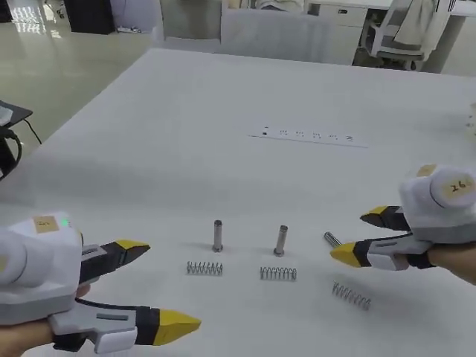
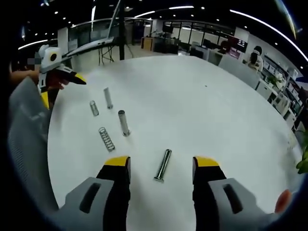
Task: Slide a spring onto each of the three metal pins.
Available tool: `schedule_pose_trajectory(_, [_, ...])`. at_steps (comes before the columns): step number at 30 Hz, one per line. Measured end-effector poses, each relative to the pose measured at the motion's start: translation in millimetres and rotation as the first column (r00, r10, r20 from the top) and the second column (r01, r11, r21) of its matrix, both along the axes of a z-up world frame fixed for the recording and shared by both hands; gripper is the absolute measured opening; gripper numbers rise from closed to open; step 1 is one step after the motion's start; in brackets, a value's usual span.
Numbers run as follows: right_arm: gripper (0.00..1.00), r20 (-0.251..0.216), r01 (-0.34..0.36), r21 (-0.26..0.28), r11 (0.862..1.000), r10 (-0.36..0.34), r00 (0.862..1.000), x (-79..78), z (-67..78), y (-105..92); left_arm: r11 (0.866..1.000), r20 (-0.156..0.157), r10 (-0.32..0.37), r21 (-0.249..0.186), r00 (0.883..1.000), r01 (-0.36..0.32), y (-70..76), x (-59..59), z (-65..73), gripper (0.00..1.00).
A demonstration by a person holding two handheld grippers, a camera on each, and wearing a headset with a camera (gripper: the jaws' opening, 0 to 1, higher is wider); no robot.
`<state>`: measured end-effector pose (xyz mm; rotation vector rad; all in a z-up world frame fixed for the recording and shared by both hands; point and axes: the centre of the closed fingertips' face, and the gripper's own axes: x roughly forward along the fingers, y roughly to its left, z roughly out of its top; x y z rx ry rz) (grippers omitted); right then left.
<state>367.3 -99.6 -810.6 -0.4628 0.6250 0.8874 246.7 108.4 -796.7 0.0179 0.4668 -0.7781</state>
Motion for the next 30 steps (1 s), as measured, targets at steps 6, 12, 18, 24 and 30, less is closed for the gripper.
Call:
schedule_pose_trajectory(6, [0.45, -0.019, 0.02, -0.019, 1.0, -0.02, 1.0, 10.6, -5.7, 2.7, 1.0, -0.001, 0.004, -0.002, 1.0, -0.004, 0.4, 0.3, 0.1, 0.82])
schedule_pose_trajectory(12, [0.39, -0.034, 0.021, -0.045, 0.999, -0.023, 0.999, 13.3, -11.7, 5.5, 1.0, -0.002, 0.007, -0.005, 1.0, -0.007, 1.1, 0.7, 0.0, 0.82])
schedule_pose_trajectory(18, [0.33, -0.054, 0.034, -0.074, 0.997, -0.038, 0.998, 16.3, -17.7, 6.3, 1.0, -0.004, 0.006, -0.007, 1.0, -0.006, 1.1, 0.7, -0.7, 0.82])
schedule_pose_trajectory(24, [0.25, -0.077, 0.045, -0.098, 0.994, -0.052, 0.996, 18.6, -22.2, 7.6, 1.0, -0.005, 0.006, -0.008, 1.0, -0.006, 1.6, 0.9, -0.9, 0.82])
schedule_pose_trajectory(30, [0.18, -0.1, 0.059, -0.118, 0.991, -0.071, 0.992, 22.3, -28.4, 7.5, 1.0, -0.007, 0.007, -0.009, 1.0, -0.007, 2.2, 1.2, -1.5, 0.82])
